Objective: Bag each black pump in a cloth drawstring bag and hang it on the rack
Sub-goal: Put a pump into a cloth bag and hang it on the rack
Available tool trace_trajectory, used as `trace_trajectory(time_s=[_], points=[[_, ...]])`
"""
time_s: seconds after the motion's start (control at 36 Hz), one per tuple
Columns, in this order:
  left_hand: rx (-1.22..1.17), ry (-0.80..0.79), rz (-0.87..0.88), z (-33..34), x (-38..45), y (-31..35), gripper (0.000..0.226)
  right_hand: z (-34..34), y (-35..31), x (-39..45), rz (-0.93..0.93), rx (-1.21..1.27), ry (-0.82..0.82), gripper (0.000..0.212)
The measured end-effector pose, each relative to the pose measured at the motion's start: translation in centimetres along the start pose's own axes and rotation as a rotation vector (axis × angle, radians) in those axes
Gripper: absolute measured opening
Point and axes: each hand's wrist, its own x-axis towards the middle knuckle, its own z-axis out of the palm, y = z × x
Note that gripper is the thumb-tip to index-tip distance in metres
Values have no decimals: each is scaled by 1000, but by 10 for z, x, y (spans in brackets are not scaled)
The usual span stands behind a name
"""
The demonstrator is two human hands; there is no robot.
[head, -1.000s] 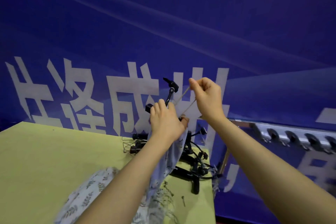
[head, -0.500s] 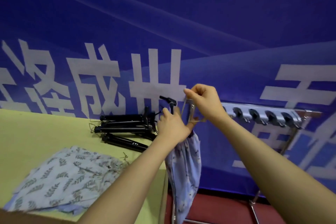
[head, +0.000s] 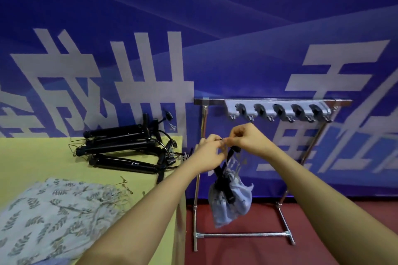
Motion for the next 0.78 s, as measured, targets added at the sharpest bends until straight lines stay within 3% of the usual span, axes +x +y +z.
trace_trajectory(time_s=[0.11, 0.22, 0.39, 0.5, 0.61, 0.69, 0.78], points=[[-4, -17, 65, 6, 16, -7, 23, -3, 8, 10, 56, -25, -65, 9], [28, -74, 98, 9, 36, -17, 31, 6, 16, 16, 55, -117, -100, 13], [142, 88, 75, 28, 54, -34, 27, 16, 41, 24, 109, -434, 172, 19], [38, 104, 42, 37, 58, -39, 30, 22, 56, 31, 178, -465, 211, 17], [-170, 118, -45, 37, 64, -36, 29, 24, 67, 43, 183, -94, 341, 21], [-315, 102, -117, 37, 74, -35, 27, 23, 72, 53, 240, 299, 330, 24], [-481, 146, -184, 35, 90, -26, 21, 18, 85, 65, 310, 313, 309, 24]])
